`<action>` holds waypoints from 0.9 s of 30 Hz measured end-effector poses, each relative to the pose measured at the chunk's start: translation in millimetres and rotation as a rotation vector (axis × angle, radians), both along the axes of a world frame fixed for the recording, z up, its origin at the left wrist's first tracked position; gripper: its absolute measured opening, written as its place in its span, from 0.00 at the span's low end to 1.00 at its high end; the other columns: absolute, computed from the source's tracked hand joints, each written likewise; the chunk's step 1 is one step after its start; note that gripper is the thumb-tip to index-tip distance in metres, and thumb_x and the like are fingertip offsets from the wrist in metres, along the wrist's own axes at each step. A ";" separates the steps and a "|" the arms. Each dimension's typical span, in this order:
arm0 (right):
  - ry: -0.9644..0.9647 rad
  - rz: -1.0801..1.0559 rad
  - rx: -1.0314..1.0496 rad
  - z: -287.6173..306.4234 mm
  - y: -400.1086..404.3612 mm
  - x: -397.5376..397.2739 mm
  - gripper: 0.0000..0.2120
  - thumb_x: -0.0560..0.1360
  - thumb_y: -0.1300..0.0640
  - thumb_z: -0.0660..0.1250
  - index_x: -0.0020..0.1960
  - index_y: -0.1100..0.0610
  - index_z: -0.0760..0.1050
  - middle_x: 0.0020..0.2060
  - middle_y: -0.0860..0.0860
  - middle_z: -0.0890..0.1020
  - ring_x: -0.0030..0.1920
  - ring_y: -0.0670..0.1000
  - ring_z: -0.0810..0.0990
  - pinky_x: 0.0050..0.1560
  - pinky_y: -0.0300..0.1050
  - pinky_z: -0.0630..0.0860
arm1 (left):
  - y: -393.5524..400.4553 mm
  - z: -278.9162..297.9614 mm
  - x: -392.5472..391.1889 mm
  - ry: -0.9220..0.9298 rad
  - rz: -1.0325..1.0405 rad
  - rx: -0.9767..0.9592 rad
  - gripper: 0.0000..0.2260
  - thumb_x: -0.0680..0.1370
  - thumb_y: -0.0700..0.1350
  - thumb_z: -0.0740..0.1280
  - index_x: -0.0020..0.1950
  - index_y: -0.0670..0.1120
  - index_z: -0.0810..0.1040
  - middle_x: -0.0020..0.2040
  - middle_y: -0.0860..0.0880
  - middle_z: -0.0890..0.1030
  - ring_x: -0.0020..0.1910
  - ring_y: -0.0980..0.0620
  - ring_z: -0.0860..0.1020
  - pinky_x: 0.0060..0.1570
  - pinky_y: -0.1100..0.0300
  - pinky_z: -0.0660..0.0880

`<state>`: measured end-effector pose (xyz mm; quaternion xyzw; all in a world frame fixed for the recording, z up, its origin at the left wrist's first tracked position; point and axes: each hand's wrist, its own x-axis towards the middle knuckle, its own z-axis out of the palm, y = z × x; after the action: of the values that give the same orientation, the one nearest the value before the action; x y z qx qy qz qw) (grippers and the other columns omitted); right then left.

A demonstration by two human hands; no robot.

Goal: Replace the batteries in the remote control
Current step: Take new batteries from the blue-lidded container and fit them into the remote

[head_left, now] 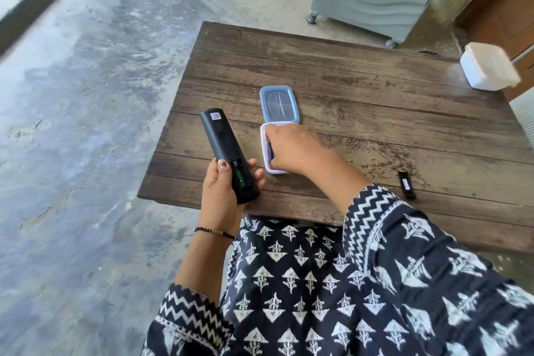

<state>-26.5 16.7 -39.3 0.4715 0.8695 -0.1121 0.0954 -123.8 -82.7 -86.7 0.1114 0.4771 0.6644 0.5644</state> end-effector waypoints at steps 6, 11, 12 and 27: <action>0.114 -0.065 -0.065 3.3 8.0 11.8 0.18 0.67 0.55 0.69 0.54 0.56 0.69 0.44 0.53 0.78 0.42 0.55 0.74 0.38 0.45 0.69 | -4.4 6.4 2.7 0.021 -0.019 0.013 0.11 0.83 0.45 0.49 0.53 0.43 0.68 0.43 0.41 0.79 0.35 0.47 0.80 0.42 0.52 0.80; 0.974 -0.562 -0.640 12.9 -4.4 55.8 0.15 0.68 0.67 0.68 0.50 0.57 0.67 0.34 0.55 0.77 0.27 0.50 0.71 0.25 0.41 0.64 | -5.7 14.0 13.7 0.069 -0.051 0.032 0.11 0.83 0.45 0.49 0.52 0.43 0.69 0.44 0.40 0.79 0.36 0.45 0.79 0.49 0.45 0.78; 1.138 -0.659 -0.772 11.0 -10.8 67.3 0.15 0.69 0.71 0.65 0.50 0.57 0.66 0.33 0.56 0.75 0.25 0.49 0.70 0.22 0.38 0.62 | -6.0 16.1 16.5 0.076 -0.063 0.041 0.11 0.83 0.45 0.49 0.51 0.43 0.69 0.44 0.40 0.79 0.36 0.45 0.79 0.49 0.44 0.77; 1.330 -0.857 -0.354 -0.9 -67.0 141.8 0.03 0.73 0.61 0.69 0.45 0.57 0.80 0.44 0.56 0.83 0.43 0.49 0.80 0.49 0.44 0.77 | 1.6 42.9 73.4 -0.018 -0.228 0.092 0.12 0.82 0.45 0.49 0.53 0.42 0.70 0.47 0.39 0.79 0.38 0.44 0.79 0.45 0.49 0.80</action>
<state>115.3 -50.4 -40.2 0.5761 0.4574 -0.5319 -0.4195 -50.4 -81.2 -43.8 0.1846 0.4254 0.6182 0.6347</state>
